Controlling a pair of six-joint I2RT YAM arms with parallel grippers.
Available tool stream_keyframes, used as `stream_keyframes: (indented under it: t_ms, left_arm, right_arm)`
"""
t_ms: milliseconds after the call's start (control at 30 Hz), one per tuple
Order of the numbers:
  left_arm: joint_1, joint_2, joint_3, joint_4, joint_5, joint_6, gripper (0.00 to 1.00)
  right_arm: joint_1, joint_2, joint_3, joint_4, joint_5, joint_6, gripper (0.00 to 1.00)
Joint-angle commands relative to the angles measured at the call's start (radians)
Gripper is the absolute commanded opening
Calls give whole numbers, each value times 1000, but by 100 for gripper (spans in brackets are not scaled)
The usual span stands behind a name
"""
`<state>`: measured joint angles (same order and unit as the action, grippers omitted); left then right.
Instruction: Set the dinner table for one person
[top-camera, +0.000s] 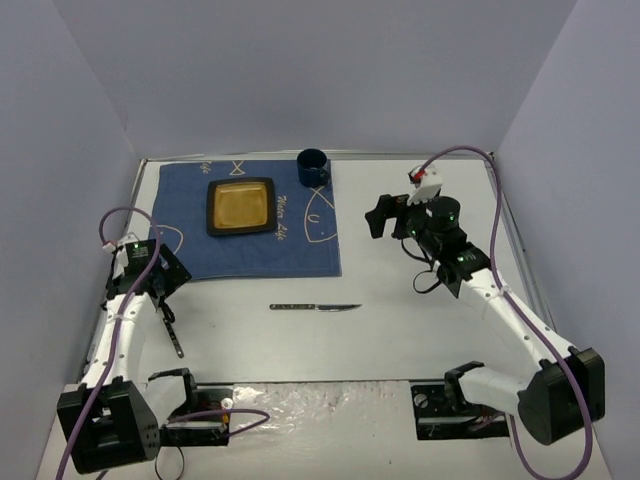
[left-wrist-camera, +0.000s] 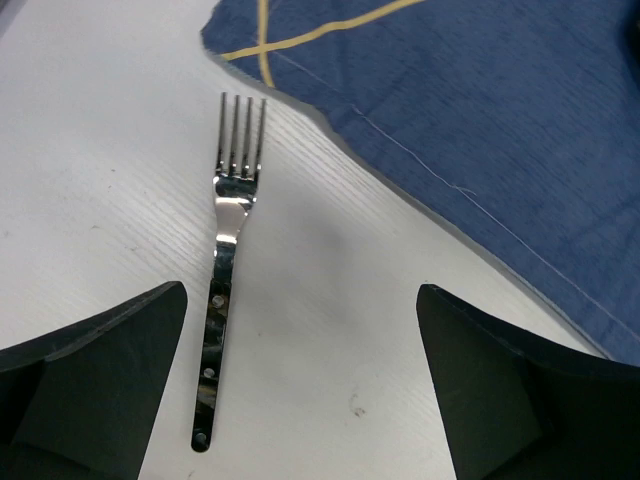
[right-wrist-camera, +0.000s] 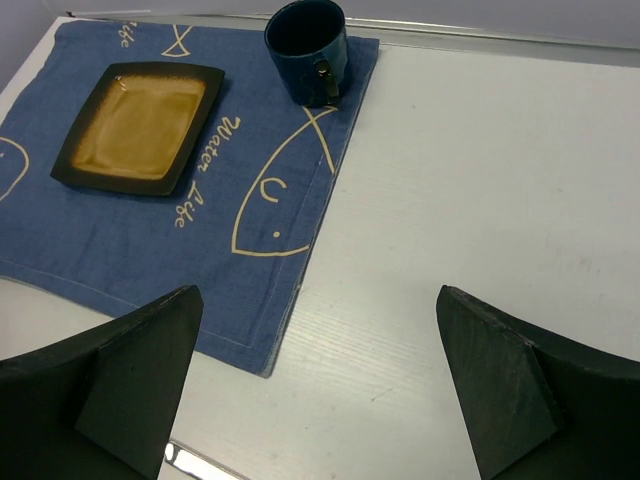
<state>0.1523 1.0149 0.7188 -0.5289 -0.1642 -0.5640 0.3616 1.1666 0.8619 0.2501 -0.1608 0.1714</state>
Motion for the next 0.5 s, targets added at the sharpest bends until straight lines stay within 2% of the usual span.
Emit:
stream_keyframes:
  t_ms: [0,100,367,467]
  left_arm:
    - [128,52,-24,125,80,-77,97]
    - [165,120,-24,167,78,-71,96]
    - [178,248,-19,218,80,-71,87]
    - [184,279,-28,205,69,-70,79]
  right_arm:
    - [42,-94,-42,92,9,64,100]
    - [81,-132,-66,92,29,53,100]
    - [161,-186,-80,81,66,21,100]
    - [185,-211,-83,69,95,3,100]
